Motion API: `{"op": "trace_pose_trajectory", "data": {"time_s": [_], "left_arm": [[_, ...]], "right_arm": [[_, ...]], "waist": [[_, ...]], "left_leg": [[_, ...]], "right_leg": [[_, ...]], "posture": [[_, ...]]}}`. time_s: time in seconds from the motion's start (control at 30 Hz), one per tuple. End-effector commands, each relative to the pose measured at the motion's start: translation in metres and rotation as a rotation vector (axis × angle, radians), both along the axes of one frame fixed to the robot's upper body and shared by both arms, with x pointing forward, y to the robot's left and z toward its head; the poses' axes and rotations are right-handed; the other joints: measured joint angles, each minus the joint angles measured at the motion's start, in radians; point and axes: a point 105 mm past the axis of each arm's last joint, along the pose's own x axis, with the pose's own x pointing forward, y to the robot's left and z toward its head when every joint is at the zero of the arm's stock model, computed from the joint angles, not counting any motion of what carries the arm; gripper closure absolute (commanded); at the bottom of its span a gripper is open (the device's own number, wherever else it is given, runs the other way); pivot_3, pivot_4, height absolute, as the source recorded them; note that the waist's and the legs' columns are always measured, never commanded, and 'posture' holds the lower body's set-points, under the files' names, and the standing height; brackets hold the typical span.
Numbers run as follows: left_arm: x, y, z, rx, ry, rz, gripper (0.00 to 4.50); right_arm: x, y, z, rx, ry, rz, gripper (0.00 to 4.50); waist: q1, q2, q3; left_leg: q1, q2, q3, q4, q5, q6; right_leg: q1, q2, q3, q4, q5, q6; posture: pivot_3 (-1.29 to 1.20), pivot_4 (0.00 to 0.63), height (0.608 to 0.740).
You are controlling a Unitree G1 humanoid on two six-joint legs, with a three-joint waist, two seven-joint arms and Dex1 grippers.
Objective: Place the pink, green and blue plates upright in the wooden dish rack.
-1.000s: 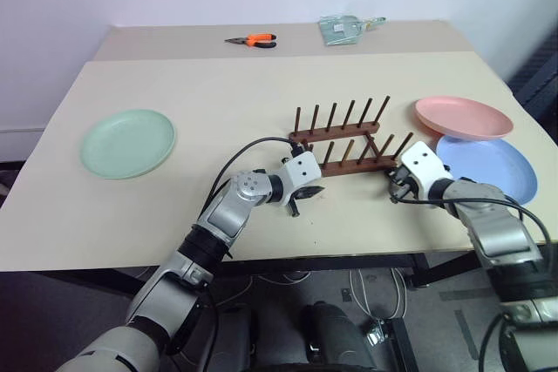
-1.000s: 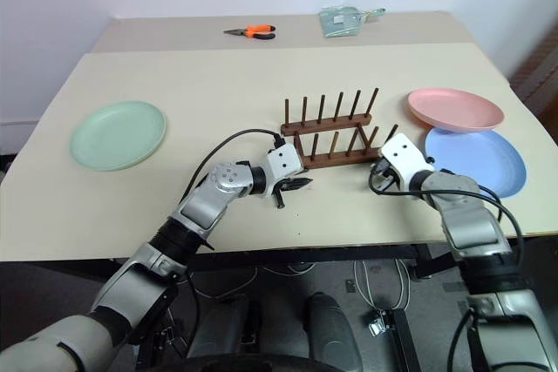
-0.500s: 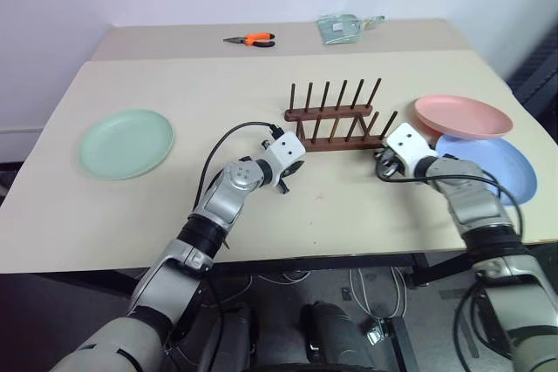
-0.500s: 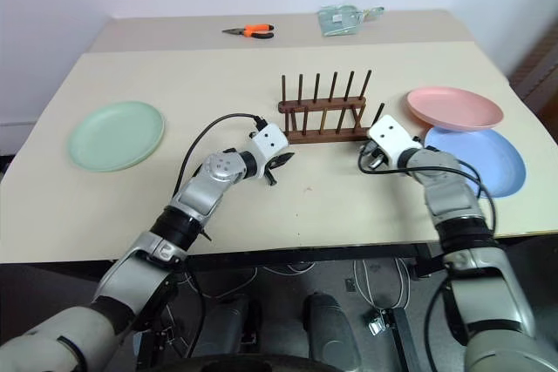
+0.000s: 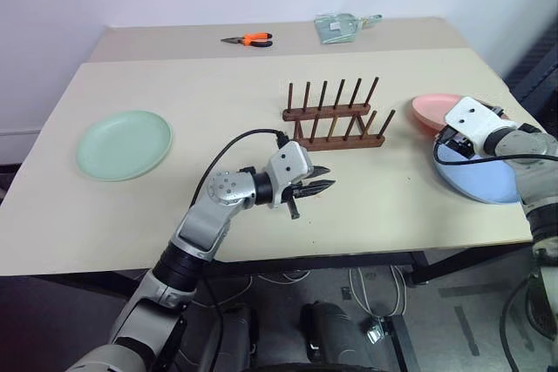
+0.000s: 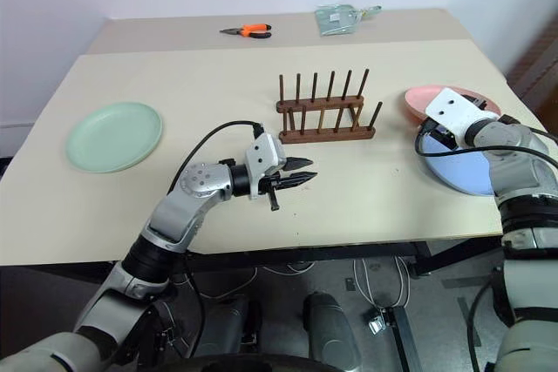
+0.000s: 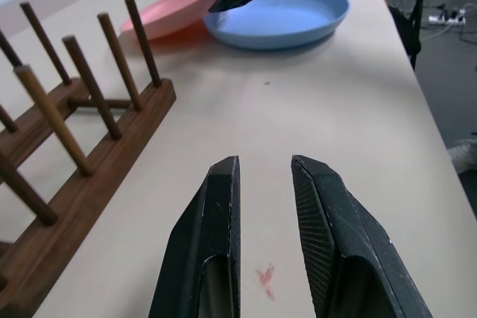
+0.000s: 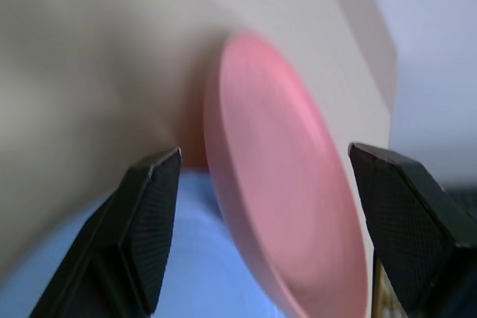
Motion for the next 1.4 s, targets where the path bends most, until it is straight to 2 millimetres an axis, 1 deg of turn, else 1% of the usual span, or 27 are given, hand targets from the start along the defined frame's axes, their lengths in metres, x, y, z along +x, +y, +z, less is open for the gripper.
{"op": "trace_pose_trajectory", "data": {"time_s": [0.03, 0.1, 0.13, 0.17, 0.3, 0.33, 0.43, 0.53, 0.57, 0.63, 0.73, 0.8, 0.87, 0.93, 1.0, 1.07, 1.13, 1.2, 1.3, 1.4], "left_arm": [[-0.001, 0.0, 0.018, -0.046, -0.041, 0.001, 3.4], [-0.002, 0.001, 0.019, -0.046, -0.043, 0.012, 3.4], [-0.003, 0.002, 0.018, -0.045, -0.044, 0.014, 3.4], [-0.003, 0.003, 0.018, -0.043, -0.045, 0.017, 3.4], [-0.006, 0.007, 0.018, -0.046, -0.04, 0.029, 3.4], [-0.006, 0.008, 0.019, -0.047, -0.04, 0.031, 3.4], [-0.006, 0.01, 0.019, -0.047, -0.039, 0.036, 3.4], [-0.005, 0.012, 0.018, -0.045, -0.039, 0.04, 3.4], [-0.004, 0.012, 0.018, -0.042, -0.042, 0.042, 3.4], [-0.003, 0.013, 0.019, -0.041, -0.044, 0.044, 3.4], [-0.002, 0.015, 0.019, -0.039, -0.045, 0.051, 3.4], [-0.001, 0.015, 0.019, -0.039, -0.046, 0.052, 3.4], [0.0, 0.017, 0.018, -0.037, -0.047, 0.055, 3.4], [0.001, 0.019, 0.018, -0.035, -0.047, 0.059, 3.4], [0.002, 0.02, 0.018, -0.034, -0.048, 0.061, 3.4], [0.004, 0.021, 0.018, -0.032, -0.048, 0.063, 3.4], [0.005, 0.021, 0.018, -0.032, -0.048, 0.062, 3.4], [0.006, 0.022, 0.018, -0.032, -0.049, 0.062, 3.4], [0.007, 0.023, 0.019, -0.038, -0.047, 0.069, 3.4], [0.007, 0.025, 0.019, -0.04, -0.046, 0.073, 3.4]], "right_arm": [[0.008, -0.001, 0.008, -0.007, -0.021, 0.008, 0.86], [0.01, -0.003, 0.007, -0.024, -0.011, 0.008, 1.38], [0.01, -0.003, 0.007, -0.029, -0.007, 0.011, 1.75], [0.011, -0.003, 0.006, -0.031, -0.005, 0.011, 2.15], [0.01, -0.007, 0.003, -0.057, 0.006, 0.004, 4.24], [0.01, -0.007, 0.002, -0.057, 0.009, 0.003, 4.43], [0.009, -0.008, 0.002, -0.036, -0.001, 0.003, 4.43], [0.009, -0.008, 0.008, -0.003, -0.033, 0.003, 4.43], [0.009, -0.008, 0.011, -0.002, -0.046, 0.011, 4.43], [0.008, -0.002, 0.024, -0.004, -0.099, 0.062, 4.43], [0.008, 0.023, 0.059, 0.114, -0.223, 0.184, 4.43], [0.001, 0.045, 0.079, 0.213, -0.258, 0.297, 4.43], [-0.013, 0.071, 0.1, 0.335, -0.275, 0.432, 4.43], [-0.028, 0.092, 0.117, 0.469, -0.264, 0.542, 4.43], [-0.045, 0.113, 0.134, 0.645, -0.23, 0.665, 4.43], [-0.062, 0.132, 0.146, 0.847, -0.149, 0.795, 4.43], [-0.07, 0.14, 0.15, 0.974, -0.08, 0.859, 4.43], [-0.073, 0.143, 0.152, 1.074, -0.026, 0.902, 4.43], [-0.068, 0.14, 0.153, 1.209, 0.029, 0.911, 4.43], [-0.063, 0.137, 0.152, 1.26, 0.061, 0.909, 4.43]], "waist": [[0.0, 0.0, 0.0], [0.002, 0.0, 0.0], [0.002, 0.0, 0.0], [0.003, 0.0, 0.0], [0.003, 0.0, 0.0], [0.003, 0.0, 0.0], [0.001, 0.0, 0.0], [0.001, 0.0, 0.0], [0.001, 0.0, 0.0], [0.001, 0.0, 0.0], [0.002, 0.001, 0.0], [0.002, 0.001, 0.001], [0.002, 0.001, 0.001], [0.004, 0.001, 0.001], [0.005, 0.001, 0.001], [0.007, 0.001, 0.001], [0.008, 0.001, 0.001], [0.008, 0.001, 0.001], [0.006, 0.001, 0.001], [0.006, 0.001, 0.001]], "left_leg": [[0.0, 0.0, 0.0, 0.0, 0.0, 0.0], [0.0, 0.0, 0.0, 0.0, 0.0, 0.0], [0.0, 0.0, 0.0, 0.0, 0.0, 0.0], [0.0, 0.0, 0.0, 0.0, 0.0, 0.0], [0.0, 0.0, 0.0, 0.0, 0.0, 0.0], [0.0, 0.0, 0.0, 0.0, 0.0, 0.0], [0.0, 0.0, 0.0, 0.0, 0.0, 0.0], [0.0, 0.0, 0.0, 0.0, 0.0, 0.0], [0.0, 0.0, 0.0, 0.0, 0.0, 0.0], [0.0, 0.0, 0.0, 0.0, 0.0, 0.0], [0.0, 0.0, 0.0, 0.0, 0.0, 0.0], [0.0, 0.0, 0.0, 0.0, 0.0, 0.0], [0.0, 0.001, 0.0, 0.0, 0.0, 0.0], [0.0, 0.001, 0.0, 0.0, 0.0, 0.0], [0.0, 0.001, 0.0, 0.0, 0.0, 0.0], [0.0, 0.001, 0.0, 0.0, 0.0, 0.001], [-0.001, 0.001, -0.001, 0.0, -0.001, 0.001], [-0.001, 0.001, -0.001, 0.0, -0.001, 0.001], [-0.001, 0.001, -0.001, 0.0, -0.001, 0.001], [-0.001, 0.001, -0.001, 0.0, -0.001, 0.001]], "right_leg": [[0.0, 0.0, 0.0, 0.0, 0.0, 0.0], [0.0, 0.0, 0.0, 0.0, 0.0, 0.0], [0.0, 0.0, 0.0, 0.0, 0.0, 0.0], [0.0, 0.0, 0.0, 0.0, 0.0, 0.0], [0.0, 0.0, 0.001, -0.001, 0.0, 0.0], [0.0, 0.0, 0.001, -0.001, 0.0, 0.0], [0.0, 0.0, 0.001, -0.001, 0.0, 0.0], [0.0, 0.0, 0.001, -0.001, 0.0, 0.0], [0.0, 0.0, 0.001, -0.001, 0.0, 0.0], [0.0, 0.0, 0.001, -0.001, 0.0, 0.0], [0.0, 0.0, 0.001, -0.001, 0.0, 0.0], [0.0, 0.0, 0.001, -0.001, 0.0, 0.0], [0.0, 0.001, 0.001, -0.001, 0.0, 0.0], [0.0, 0.001, 0.001, -0.001, 0.0, 0.0], [0.0, 0.0, 0.001, 0.0, 0.0, 0.0], [0.0, 0.0, 0.001, 0.0, 0.0, 0.001], [0.0, -0.001, 0.0, 0.0, 0.0, 0.001], [0.0, -0.002, 0.0, -0.001, 0.0, 0.001], [0.0, -0.003, 0.0, -0.001, 0.0, 0.0], [-0.001, -0.003, 0.0, -0.001, 0.0, 0.0]], "posture": [[0.0, 0.15, 0.74], [0.0, 0.15, 0.74], [0.0, 0.15, 0.74], [0.0, 0.15, 0.74], [0.0, 0.15, 0.74], [0.0, 0.15, 0.74], [0.0, 0.15, 0.74], [0.0, 0.15, 0.74], [0.0, 0.15, 0.74], [0.0, 0.15, 0.74], [0.0, 0.15, 0.74], [0.0, 0.15, 0.74], [0.0, 0.15, 0.74], [0.0, 0.15, 0.74], [0.0, 0.15, 0.74], [0.0, 0.15, 0.74], [0.0, 0.15, 0.74], [0.0, 0.15, 0.74], [0.0, 0.15, 0.74], [0.0, 0.15, 0.74]]}}
